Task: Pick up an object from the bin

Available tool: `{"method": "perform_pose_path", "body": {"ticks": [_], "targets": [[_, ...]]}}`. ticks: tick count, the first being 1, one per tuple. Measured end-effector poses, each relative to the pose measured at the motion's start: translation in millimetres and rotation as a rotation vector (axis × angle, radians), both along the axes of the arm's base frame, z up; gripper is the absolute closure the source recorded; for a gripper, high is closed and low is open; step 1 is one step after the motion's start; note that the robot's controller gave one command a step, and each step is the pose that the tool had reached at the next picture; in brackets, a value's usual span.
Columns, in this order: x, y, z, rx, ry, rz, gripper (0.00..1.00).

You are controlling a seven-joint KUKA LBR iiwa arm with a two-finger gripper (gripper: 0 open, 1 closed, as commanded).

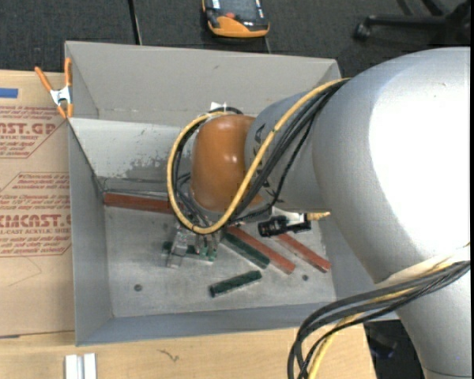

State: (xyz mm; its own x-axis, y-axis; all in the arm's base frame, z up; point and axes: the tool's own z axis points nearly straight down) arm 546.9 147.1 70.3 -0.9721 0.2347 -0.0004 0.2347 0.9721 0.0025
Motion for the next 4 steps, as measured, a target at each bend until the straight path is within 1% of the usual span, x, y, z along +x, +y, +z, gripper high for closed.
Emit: {"method": "perform_pose_path", "body": {"ticks": [1,2,4], "targets": [[-0.5,0,2,-0.001,0.001,0.0,1.0],[-1.7,0,11,-0.002,0.005,0.0,1.0],[-0.8,0,32,-0.001,0.001,0.0,1.0]]}}
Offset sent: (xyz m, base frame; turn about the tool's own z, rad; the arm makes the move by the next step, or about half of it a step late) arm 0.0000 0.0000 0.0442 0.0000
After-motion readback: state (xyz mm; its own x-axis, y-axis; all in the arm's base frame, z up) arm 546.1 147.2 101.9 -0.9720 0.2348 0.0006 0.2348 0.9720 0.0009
